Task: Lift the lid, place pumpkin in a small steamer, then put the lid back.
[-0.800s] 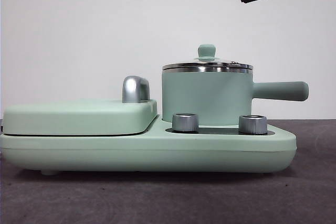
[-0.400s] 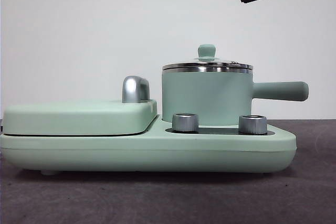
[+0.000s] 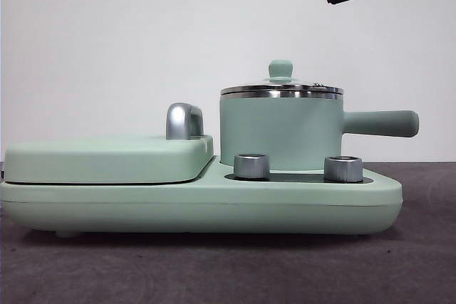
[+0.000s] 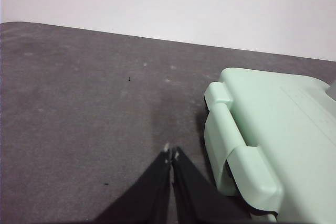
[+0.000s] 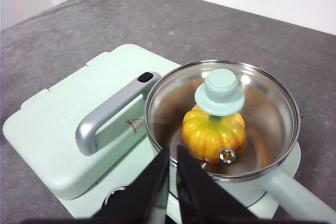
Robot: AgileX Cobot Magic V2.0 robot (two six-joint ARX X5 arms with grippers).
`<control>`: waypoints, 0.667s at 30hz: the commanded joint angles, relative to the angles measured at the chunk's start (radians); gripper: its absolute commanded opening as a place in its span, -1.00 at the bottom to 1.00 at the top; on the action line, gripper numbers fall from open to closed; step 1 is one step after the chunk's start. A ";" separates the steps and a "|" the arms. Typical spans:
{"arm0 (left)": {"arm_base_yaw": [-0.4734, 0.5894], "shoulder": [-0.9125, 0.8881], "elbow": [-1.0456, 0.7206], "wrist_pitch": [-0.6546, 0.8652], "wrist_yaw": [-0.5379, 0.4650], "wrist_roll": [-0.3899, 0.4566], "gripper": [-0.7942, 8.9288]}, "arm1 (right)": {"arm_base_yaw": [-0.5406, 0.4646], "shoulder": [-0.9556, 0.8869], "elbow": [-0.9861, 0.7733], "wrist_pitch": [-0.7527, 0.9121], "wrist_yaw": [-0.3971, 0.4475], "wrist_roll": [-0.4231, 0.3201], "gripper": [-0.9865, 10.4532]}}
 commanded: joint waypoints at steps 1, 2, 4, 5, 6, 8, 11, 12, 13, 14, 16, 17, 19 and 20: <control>0.002 -0.001 -0.020 0.011 -0.003 -0.006 -0.82 | 0.006 0.004 0.014 0.013 0.000 0.003 -0.79; 0.002 -0.001 -0.020 0.011 -0.003 -0.007 -0.82 | 0.006 0.004 0.014 0.013 0.000 0.003 -0.79; 0.002 -0.001 -0.020 0.011 -0.003 -0.007 -0.82 | 0.006 0.004 0.014 0.013 0.000 -0.005 -0.79; 0.002 -0.001 -0.020 0.011 -0.003 -0.007 -0.82 | 0.006 -0.003 0.014 0.011 0.010 -0.063 -0.79; 0.002 -0.001 -0.020 0.011 -0.003 -0.007 -0.82 | 0.001 -0.021 0.013 -0.001 0.019 -0.097 -0.79; 0.002 -0.001 -0.020 0.012 -0.003 -0.007 -0.82 | -0.009 -0.050 0.000 -0.002 0.027 -0.144 -0.79; 0.002 -0.001 -0.020 0.012 -0.003 -0.006 -0.82 | -0.059 -0.118 -0.048 -0.003 0.026 -0.165 -0.79; 0.002 -0.001 -0.020 0.012 -0.003 -0.007 -0.82 | -0.085 -0.151 -0.078 0.003 0.026 -0.165 -0.79; 0.002 -0.001 -0.020 0.012 -0.003 -0.007 -0.82 | -0.108 -0.180 -0.106 0.009 0.026 -0.163 -0.79; 0.002 -0.001 -0.020 0.012 -0.003 -0.007 -0.82 | -0.136 -0.215 -0.142 0.019 0.026 -0.157 -0.79; 0.002 -0.001 -0.020 0.012 -0.003 -0.007 -0.82 | -0.187 -0.282 -0.211 0.045 0.026 -0.154 -0.79; 0.002 -0.001 -0.020 0.012 -0.003 -0.007 -0.82 | -0.212 -0.317 -0.248 0.062 0.027 -0.155 -0.79; 0.002 -0.001 -0.020 0.012 -0.003 -0.007 -0.82 | -0.254 -0.378 -0.309 0.078 0.027 -0.159 -0.79; 0.002 -0.001 -0.020 0.012 -0.003 -0.007 -0.82 | -0.276 -0.412 -0.340 0.084 0.027 -0.163 -0.79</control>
